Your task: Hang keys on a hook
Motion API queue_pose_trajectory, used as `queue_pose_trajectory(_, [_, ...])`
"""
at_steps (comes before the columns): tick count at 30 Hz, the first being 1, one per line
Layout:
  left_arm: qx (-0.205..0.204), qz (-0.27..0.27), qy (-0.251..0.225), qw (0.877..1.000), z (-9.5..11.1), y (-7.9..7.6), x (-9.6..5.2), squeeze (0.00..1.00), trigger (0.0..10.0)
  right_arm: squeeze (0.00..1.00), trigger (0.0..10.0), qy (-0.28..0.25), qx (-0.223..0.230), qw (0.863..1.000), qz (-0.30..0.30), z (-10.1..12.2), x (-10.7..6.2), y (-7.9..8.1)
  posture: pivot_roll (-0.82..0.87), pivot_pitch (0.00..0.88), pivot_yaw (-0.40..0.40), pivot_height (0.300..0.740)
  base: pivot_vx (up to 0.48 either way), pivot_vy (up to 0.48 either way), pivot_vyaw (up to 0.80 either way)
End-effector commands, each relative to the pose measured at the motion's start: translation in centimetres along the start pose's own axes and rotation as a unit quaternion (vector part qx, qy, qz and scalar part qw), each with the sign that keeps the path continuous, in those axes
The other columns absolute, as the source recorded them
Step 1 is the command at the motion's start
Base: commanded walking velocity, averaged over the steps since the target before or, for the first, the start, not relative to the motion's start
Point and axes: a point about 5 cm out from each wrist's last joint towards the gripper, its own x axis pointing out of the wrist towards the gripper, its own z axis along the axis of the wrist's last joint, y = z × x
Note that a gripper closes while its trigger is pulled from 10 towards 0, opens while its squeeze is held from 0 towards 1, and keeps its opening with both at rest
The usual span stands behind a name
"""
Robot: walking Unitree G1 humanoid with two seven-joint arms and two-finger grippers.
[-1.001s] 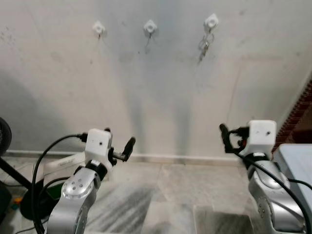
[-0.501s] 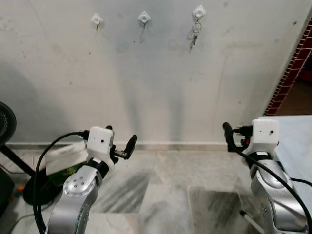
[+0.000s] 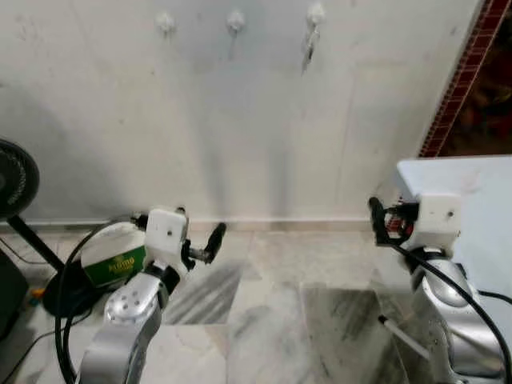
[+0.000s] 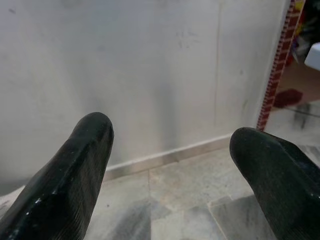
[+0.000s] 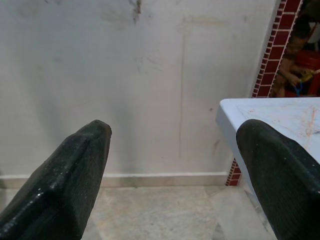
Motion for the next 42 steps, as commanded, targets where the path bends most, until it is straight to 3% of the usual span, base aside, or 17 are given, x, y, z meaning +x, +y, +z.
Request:
queue_pose_trajectory(1, [0.003,-0.004,-0.003,1.0,0.2,-0.1,0.0,0.0,10.0,0.0,10.0,-0.002,-0.003,1.0,-0.002,0.2,0.1,-0.2,-0.02,0.0,0.079,0.74,-0.266,0.0,-0.66])
queue_pose_trajectory(18, [0.007,-0.007,-0.006,1.0,0.2,-0.2,0.2,0.0,10.0,0.0,10.0,-0.005,-0.003,1.0,0.003,0.2,0.3,0.0,-0.01,0.0,0.083,0.74,-0.225,0.0,-0.72])
queue_pose_trajectory(29, [0.007,-0.001,-0.01,1.0,0.3,0.2,0.4,0.0,10.0,0.0,10.0,-0.008,-0.003,1.0,0.004,0.2,0.5,0.2,-0.01,0.0,0.086,0.74,0.0,0.0,0.0])
queue_pose_trajectory(33, [-0.021,0.0,-0.011,1.0,0.4,0.3,0.5,0.0,10.0,0.0,10.0,-0.009,0.001,1.0,0.005,0.1,0.5,0.6,-0.02,0.0,0.091,0.74,0.0,0.0,0.0])
queue_pose_trajectory(42, [-0.024,-0.002,-0.015,1.0,0.4,0.2,0.7,0.0,10.0,0.0,10.0,-0.012,0.006,1.0,0.009,0.2,0.8,1.1,-0.01,0.0,0.084,0.74,0.0,0.0,0.0])
